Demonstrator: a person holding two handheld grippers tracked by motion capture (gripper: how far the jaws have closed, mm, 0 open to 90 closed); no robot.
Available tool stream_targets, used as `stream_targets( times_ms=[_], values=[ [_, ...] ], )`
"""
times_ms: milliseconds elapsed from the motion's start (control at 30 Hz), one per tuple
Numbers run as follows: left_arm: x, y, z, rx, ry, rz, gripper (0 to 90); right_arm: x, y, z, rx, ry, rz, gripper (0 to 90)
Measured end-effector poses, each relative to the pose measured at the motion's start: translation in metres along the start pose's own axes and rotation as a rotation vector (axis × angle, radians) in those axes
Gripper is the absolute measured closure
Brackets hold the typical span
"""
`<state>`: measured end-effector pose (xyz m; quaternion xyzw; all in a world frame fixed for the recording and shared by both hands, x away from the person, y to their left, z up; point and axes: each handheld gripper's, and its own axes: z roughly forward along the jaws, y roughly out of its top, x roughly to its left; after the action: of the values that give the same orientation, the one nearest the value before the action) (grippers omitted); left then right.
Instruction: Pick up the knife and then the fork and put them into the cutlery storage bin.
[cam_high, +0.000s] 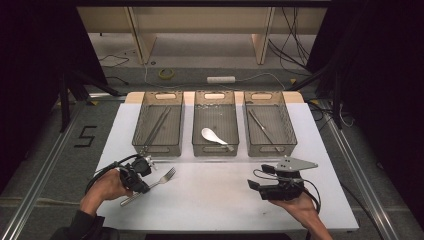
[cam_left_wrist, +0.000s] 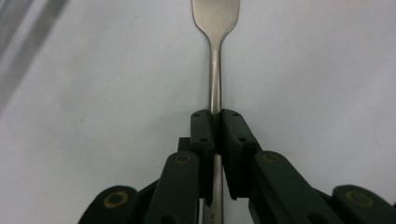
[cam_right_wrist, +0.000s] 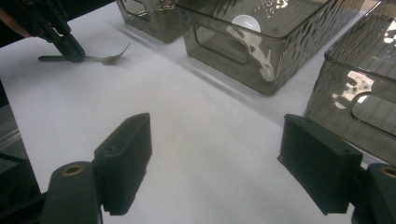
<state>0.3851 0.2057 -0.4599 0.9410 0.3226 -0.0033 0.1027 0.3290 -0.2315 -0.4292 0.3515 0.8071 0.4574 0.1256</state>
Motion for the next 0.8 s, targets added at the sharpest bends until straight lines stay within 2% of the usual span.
stream_targets(
  times_ms=[100,233,333,400,567,600,633,800],
  values=[
    [-0.002,0.003,-0.005,-0.017,0.007,-0.018,83.5,0.001,0.0,0.0,-0.004,0.002,0.002,25.9],
    [-0.007,0.011,-0.011,-0.056,-0.043,-0.029,83.4,0.003,0.001,0.0,-0.011,0.012,-0.012,25.9],
    [-0.013,0.019,-0.012,-0.056,-0.062,-0.027,83.4,0.008,0.003,0.0,-0.019,0.022,-0.034,25.9],
    [-0.018,0.026,-0.012,-0.072,-0.094,-0.022,83.4,0.014,0.005,0.002,-0.025,0.026,-0.073,25.9],
    [-0.033,0.047,-0.012,-0.064,-0.133,0.029,83.4,0.032,0.009,0.007,-0.023,0.039,-0.155,25.8],
    [-0.036,0.054,-0.012,-0.058,-0.133,0.049,83.4,0.035,0.009,0.008,-0.021,0.046,-0.159,25.7],
    [-0.038,0.057,-0.012,-0.063,-0.138,0.045,83.3,0.038,0.01,0.009,-0.022,0.058,-0.168,25.7],
    [-0.051,0.083,-0.013,-0.059,-0.148,0.095,83.3,0.05,0.012,0.015,-0.01,0.06,-0.228,25.8]
  ],
)
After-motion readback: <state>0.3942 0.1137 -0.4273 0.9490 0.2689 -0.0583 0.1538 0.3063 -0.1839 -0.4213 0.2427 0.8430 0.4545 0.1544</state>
